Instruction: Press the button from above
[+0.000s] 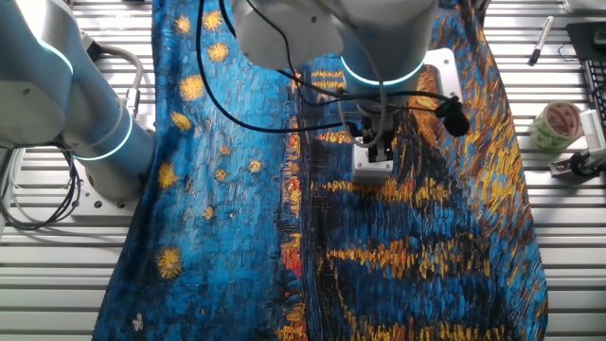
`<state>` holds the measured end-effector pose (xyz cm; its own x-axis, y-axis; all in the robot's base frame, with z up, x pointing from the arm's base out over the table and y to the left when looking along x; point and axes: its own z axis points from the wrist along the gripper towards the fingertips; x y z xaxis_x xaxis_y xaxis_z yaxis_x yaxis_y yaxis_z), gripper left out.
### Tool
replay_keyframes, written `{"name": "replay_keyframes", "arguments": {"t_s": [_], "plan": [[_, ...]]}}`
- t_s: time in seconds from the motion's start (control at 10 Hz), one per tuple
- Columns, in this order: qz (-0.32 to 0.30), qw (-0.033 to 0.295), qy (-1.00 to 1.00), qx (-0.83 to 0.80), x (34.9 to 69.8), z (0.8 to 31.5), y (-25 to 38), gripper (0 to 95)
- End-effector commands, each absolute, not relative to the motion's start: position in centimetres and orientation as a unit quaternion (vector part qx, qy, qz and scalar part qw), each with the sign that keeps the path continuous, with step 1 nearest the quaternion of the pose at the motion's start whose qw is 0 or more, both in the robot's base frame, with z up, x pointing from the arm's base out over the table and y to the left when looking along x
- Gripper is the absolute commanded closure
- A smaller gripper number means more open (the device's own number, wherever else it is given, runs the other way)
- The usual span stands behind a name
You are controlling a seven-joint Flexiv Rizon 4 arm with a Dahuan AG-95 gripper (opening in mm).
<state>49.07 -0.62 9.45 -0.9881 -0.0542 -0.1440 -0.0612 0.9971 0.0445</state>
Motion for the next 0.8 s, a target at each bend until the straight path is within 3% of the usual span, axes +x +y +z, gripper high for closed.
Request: {"name": "replay_keyframes", "arguments": {"t_s": [0.1, 0.8], "plan": [[0.026, 0.070, 0.997, -0.028, 49.0, 9.5, -0.6, 95.0], [0.029, 0.057, 0.998, -0.026, 49.0, 11.0, -0.5, 95.0]]}}
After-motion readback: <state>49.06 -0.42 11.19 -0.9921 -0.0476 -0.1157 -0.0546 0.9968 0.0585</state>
